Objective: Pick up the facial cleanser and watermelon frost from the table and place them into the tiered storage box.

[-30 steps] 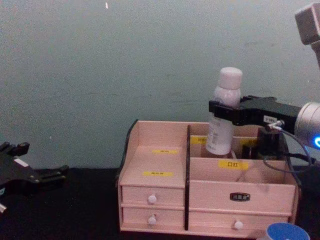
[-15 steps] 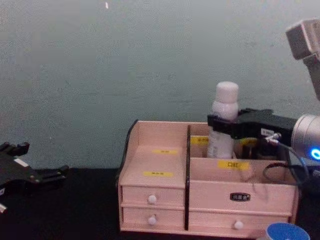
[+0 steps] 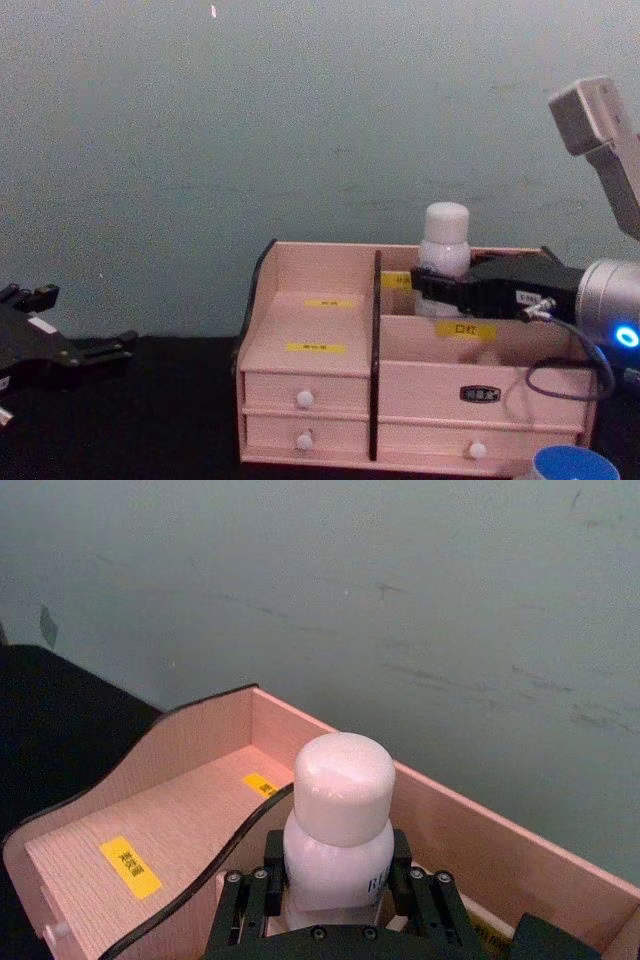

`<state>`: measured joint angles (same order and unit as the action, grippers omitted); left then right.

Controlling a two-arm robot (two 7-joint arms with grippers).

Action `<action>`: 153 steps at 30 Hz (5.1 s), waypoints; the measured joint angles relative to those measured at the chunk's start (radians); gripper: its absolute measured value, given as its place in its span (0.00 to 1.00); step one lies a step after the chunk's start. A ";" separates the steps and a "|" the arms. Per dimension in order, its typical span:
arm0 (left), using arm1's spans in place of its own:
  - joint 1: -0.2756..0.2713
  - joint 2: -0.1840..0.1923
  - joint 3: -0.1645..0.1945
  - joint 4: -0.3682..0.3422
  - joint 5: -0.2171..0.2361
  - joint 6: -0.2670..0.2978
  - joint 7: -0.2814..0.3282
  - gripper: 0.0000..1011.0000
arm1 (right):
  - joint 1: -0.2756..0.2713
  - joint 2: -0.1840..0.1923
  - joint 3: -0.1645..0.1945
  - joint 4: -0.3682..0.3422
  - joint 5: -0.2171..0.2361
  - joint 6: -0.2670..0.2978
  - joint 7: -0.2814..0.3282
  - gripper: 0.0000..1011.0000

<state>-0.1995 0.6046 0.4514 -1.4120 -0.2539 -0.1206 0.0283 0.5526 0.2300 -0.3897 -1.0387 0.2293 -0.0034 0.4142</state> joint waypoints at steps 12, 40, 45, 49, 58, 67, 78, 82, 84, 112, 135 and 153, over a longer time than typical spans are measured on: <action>0.000 0.000 0.000 0.000 0.000 0.000 0.000 0.99 | 0.001 -0.006 0.004 0.008 -0.006 0.012 -0.003 0.59; 0.000 0.000 0.000 0.000 0.000 0.000 0.000 0.99 | 0.000 -0.004 0.003 0.009 -0.006 0.010 -0.003 0.91; 0.000 0.000 0.000 0.000 0.000 0.000 0.000 0.99 | 0.000 -0.004 0.003 0.009 -0.006 0.010 -0.003 0.99; 0.000 0.000 0.000 0.000 0.000 0.000 0.000 0.99 | 0.000 -0.004 0.003 0.009 -0.006 0.009 -0.003 0.99; 0.000 0.000 0.000 0.000 0.000 0.000 0.000 0.99 | -0.037 0.019 0.017 -0.074 -0.008 -0.001 -0.004 0.99; 0.000 0.000 0.000 0.000 0.000 0.000 0.000 0.99 | -0.130 0.079 0.050 -0.229 0.021 0.004 0.009 0.99; 0.000 0.000 0.000 0.000 0.000 0.000 0.000 0.99 | -0.317 0.231 0.094 -0.469 0.102 0.012 0.082 0.99; 0.000 0.000 0.000 0.000 0.000 0.000 0.000 0.99 | -0.386 0.285 0.112 -0.541 0.127 0.013 0.094 0.99; 0.000 0.000 0.000 0.000 0.000 0.000 0.000 0.99 | -0.421 0.311 0.120 -0.572 0.137 0.014 0.094 0.99; 0.000 0.000 0.000 0.000 0.000 0.000 0.000 0.99 | -0.504 0.406 0.065 -0.569 0.170 0.107 0.095 0.99; 0.000 0.000 0.000 0.000 0.000 0.000 0.000 0.99 | -0.446 0.383 0.028 -0.483 0.189 0.154 0.101 0.99; 0.000 0.000 0.000 0.000 0.000 0.000 0.000 0.99 | -0.433 0.378 0.011 -0.465 0.198 0.173 0.093 0.99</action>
<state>-0.1995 0.6047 0.4514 -1.4120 -0.2539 -0.1206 0.0283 0.1197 0.6078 -0.3787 -1.5039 0.4268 0.1694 0.5070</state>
